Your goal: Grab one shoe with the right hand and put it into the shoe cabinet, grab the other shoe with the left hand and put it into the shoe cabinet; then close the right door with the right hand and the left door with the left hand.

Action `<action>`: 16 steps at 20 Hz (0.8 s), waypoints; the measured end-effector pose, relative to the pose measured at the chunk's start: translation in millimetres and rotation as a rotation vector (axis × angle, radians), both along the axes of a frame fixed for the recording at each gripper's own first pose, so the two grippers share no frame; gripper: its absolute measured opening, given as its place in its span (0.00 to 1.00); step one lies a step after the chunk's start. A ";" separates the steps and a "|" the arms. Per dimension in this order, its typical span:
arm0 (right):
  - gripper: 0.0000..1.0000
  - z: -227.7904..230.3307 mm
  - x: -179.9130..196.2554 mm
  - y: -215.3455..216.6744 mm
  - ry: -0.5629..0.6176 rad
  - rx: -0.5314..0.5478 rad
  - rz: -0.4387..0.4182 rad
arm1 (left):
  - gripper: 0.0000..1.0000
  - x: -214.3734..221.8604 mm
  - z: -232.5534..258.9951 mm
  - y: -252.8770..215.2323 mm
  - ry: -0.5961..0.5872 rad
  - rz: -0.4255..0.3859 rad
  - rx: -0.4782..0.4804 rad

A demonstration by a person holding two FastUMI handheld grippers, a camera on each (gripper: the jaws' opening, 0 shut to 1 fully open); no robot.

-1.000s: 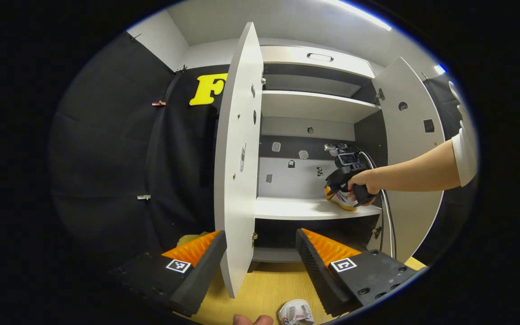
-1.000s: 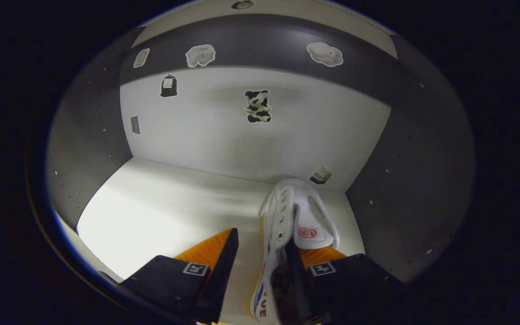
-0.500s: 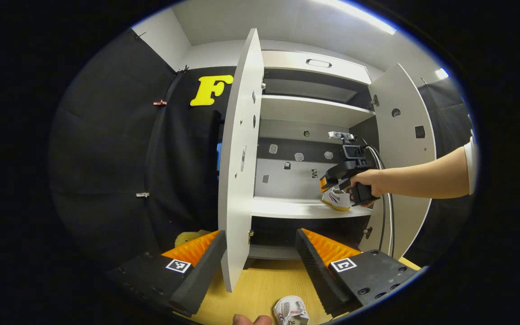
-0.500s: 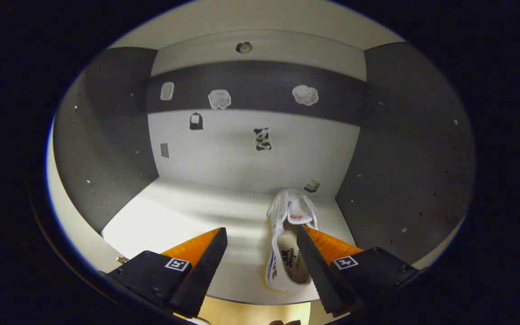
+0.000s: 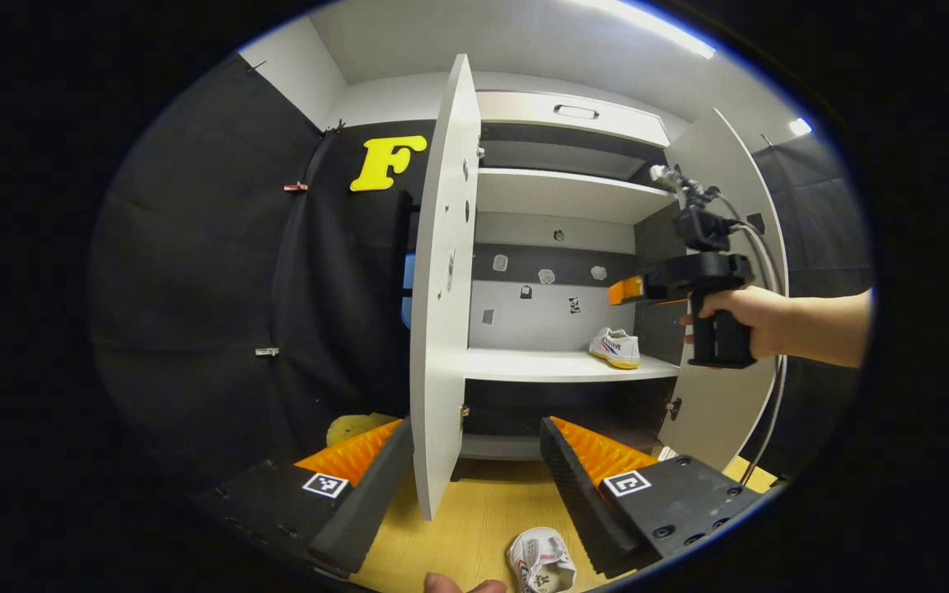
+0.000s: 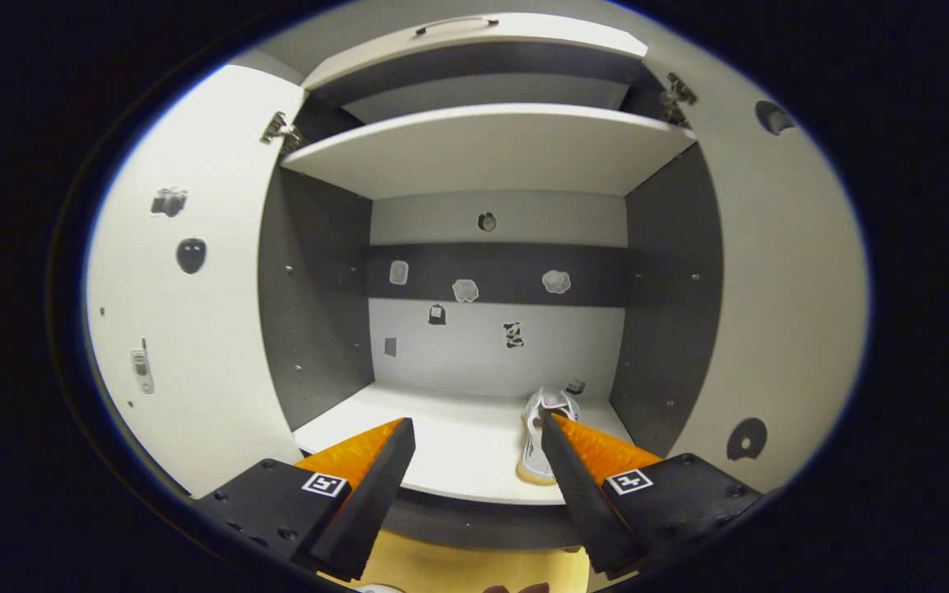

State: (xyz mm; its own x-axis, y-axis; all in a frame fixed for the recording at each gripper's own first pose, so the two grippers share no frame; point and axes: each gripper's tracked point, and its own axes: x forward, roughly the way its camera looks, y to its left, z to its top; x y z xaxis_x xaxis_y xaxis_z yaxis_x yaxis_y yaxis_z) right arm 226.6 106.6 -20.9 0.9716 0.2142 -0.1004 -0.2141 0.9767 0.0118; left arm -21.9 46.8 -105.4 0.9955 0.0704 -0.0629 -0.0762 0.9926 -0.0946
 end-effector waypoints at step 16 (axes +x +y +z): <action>0.98 10.5 -172.6 -26.4 -0.139 0.039 -0.005 | 0.96 -35.0 -247.1 -88.9 0.452 -0.279 0.103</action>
State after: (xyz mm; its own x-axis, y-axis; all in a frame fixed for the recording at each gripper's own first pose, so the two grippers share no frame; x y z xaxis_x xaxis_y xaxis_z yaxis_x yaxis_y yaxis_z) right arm 54.0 80.2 -10.3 0.9767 0.2102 0.0437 -0.2112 0.9772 0.0203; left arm -56.9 -42.1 -352.5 0.8525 -0.1640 -0.4964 0.1805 0.9835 -0.0148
